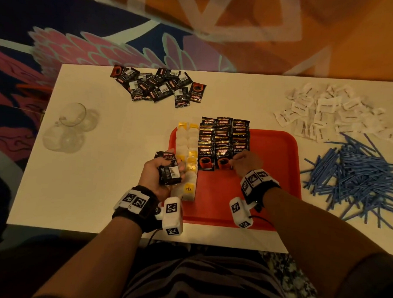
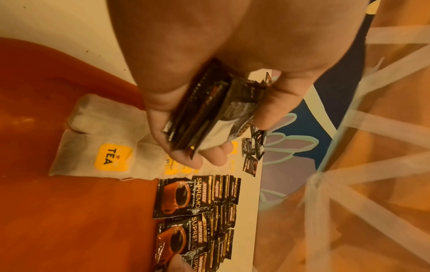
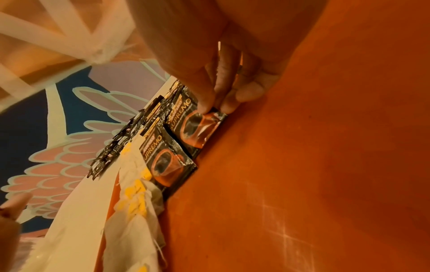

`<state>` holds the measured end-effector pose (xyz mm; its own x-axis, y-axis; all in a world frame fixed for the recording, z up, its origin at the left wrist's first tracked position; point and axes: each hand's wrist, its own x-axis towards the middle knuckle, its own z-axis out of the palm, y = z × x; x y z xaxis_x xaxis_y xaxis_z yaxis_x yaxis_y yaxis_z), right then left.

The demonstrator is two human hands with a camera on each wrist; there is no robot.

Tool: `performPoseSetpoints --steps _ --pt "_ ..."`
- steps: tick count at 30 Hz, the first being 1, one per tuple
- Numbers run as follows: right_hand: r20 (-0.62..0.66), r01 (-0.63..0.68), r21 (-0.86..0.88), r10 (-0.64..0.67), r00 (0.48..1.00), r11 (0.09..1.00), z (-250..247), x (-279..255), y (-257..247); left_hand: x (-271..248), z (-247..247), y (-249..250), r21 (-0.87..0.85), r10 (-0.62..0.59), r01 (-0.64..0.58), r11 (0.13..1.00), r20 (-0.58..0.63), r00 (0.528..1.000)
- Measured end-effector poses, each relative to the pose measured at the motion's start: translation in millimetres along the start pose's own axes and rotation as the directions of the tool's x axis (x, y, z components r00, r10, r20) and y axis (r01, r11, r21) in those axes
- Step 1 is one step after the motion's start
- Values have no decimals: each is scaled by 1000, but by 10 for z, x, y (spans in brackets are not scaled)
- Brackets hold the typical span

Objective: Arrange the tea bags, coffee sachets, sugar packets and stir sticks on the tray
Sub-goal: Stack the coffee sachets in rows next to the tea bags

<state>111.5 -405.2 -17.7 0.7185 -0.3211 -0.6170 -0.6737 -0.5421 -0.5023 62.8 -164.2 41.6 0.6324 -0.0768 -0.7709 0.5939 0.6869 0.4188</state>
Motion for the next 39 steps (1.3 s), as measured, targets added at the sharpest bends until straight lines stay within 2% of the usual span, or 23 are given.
performPoseSetpoints --steps 3,7,10,13,19,21,23,25,28,30,32,34,37,39 --pt "9 22 -21 -22 1000 1000 0 15 17 6 6 -21 39 -24 25 999 -22 999" --pt "0 19 -12 -19 1000 1000 32 70 63 39 15 -70 106 -7 19 994 -118 993" --pt "6 17 17 -17 1000 1000 47 104 93 43 75 -95 165 -4 18 986 -87 996" --pt "5 51 -86 -51 999 995 27 108 118 32 105 -124 283 -14 37 958 -84 996" --pt "11 90 -43 -89 996 995 -135 -59 100 43 187 -182 452 110 -29 891 -154 982" --pt "65 152 -32 -149 987 988 -228 -193 24 31 281 -185 459 136 -56 886 -144 980" --pt "183 228 103 -244 952 968 -314 -373 -89 30 373 -190 474 163 -89 876 -118 980" --pt "298 226 284 -309 903 932 -385 -555 -216 29 472 -206 501 187 -125 856 -76 979" --pt "383 217 343 -347 856 914 -472 -721 -348 -25 670 -241 545 189 -167 822 14 982" --pt "287 270 319 -364 886 908 -520 -768 -384 -55 800 -253 553 233 -208 807 26 972" --pt "78 393 194 -414 907 899 -569 -780 -383 -86 932 -266 576 332 -262 774 -17 943" --pt "-66 532 71 -528 846 844 -612 -823 -387 -144 1060 -278 575 384 -309 758 -9 923" --pt "-59 693 -122 -702 710 711 -633 -917 -402 -217 1228 -320 538 408 -376 754 65 911" --pt "-33 735 -155 -747 663 660 -651 -964 -397 -229 1318 -326 544 461 -420 726 68 885"
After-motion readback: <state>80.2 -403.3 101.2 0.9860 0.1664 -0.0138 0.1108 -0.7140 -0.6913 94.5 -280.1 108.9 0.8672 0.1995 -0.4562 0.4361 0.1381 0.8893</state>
